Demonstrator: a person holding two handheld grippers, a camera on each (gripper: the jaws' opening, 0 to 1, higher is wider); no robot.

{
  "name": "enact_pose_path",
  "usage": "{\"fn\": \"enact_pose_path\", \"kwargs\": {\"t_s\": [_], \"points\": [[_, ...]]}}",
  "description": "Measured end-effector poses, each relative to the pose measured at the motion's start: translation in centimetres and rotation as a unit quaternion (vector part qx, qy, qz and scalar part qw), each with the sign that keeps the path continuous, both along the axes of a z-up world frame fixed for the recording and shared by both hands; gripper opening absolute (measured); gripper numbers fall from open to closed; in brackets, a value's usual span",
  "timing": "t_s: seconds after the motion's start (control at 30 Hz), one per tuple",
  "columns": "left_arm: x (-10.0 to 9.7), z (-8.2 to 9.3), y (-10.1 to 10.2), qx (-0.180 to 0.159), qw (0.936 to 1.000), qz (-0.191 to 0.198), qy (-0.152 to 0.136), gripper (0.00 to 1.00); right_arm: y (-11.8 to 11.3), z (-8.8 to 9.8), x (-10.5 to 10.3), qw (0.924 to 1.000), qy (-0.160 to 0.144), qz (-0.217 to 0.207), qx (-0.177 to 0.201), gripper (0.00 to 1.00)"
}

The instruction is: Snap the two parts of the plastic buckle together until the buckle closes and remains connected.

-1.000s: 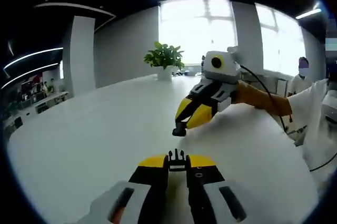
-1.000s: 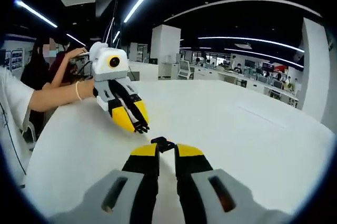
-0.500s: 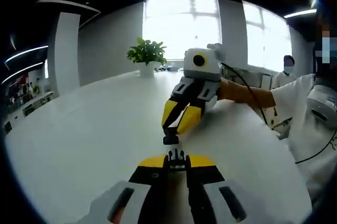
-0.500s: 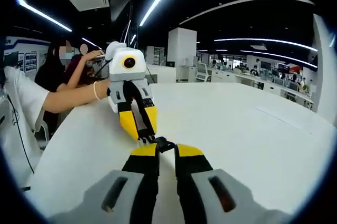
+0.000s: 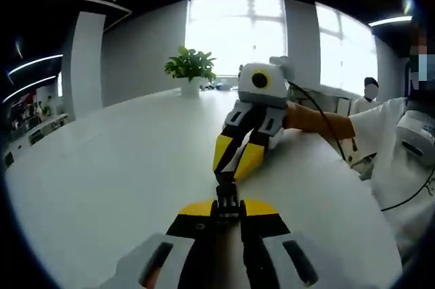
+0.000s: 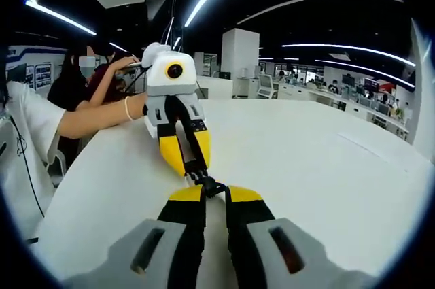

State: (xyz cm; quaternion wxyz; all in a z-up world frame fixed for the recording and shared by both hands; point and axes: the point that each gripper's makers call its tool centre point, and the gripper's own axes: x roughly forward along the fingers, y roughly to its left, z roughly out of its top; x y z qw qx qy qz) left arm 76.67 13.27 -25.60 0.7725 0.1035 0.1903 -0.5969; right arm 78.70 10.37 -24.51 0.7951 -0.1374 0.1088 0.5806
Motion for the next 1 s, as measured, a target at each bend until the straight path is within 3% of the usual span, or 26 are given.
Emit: {"fn": "enact_pose_path", "kwargs": {"t_s": [0.57,0.67,1.0], "points": [[0.00,-0.35,-0.15,0.001,1.0000,0.000,0.005,0.12,0.03,-0.47,-0.20,0.9999,-0.004,0.004,-0.016,0.11],[-0.14,0.07,-0.29,-0.012,0.9999,-0.004,0.007,0.12,0.20,-0.76,-0.41,0.9997,-0.006,0.007,-0.022,0.11],[-0.33,-0.35,-0.51,-0.001,0.9999,-0.013,-0.002,0.12,0.20,-0.84,-0.65,0.9996,-0.006,0.012,-0.025,0.11]]}}
